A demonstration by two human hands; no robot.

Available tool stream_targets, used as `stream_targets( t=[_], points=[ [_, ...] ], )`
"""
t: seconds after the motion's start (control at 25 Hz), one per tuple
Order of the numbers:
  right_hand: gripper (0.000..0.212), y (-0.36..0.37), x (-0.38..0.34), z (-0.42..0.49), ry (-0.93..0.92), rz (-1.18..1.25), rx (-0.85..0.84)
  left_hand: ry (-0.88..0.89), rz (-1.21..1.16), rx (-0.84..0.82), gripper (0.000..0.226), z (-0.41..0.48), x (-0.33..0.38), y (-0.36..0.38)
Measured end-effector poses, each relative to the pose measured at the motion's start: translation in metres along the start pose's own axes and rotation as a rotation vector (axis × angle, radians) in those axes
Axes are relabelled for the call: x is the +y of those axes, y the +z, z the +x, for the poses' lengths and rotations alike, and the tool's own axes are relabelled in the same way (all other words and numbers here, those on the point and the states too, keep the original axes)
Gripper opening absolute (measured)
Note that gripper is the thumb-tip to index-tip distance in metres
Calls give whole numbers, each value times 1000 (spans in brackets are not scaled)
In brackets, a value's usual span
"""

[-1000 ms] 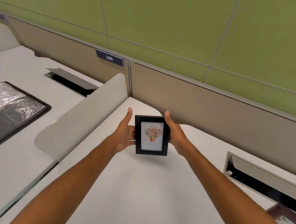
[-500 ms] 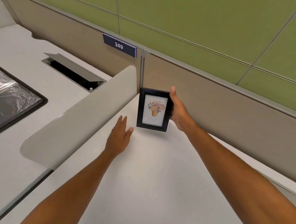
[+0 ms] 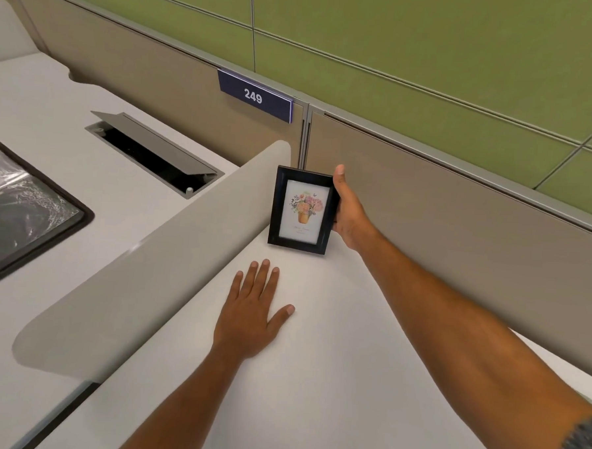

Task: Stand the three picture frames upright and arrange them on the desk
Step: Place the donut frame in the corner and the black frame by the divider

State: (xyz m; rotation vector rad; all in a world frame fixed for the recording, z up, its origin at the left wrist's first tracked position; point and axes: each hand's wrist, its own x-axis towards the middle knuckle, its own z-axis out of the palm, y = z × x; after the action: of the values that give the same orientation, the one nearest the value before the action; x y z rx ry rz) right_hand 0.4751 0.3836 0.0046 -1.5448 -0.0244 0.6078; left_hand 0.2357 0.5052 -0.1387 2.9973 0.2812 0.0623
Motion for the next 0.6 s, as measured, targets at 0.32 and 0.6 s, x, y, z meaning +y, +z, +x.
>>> stream_targets(
  t=[0.32,0.6],
  points=[
    [74,-3,2,24,-16,-31,-6,-2,-1,16,86,-1,3,1],
    [72,-5,7,23,-24,-30,-10,1,-2,14,86,-1,3,-1]
  ],
)
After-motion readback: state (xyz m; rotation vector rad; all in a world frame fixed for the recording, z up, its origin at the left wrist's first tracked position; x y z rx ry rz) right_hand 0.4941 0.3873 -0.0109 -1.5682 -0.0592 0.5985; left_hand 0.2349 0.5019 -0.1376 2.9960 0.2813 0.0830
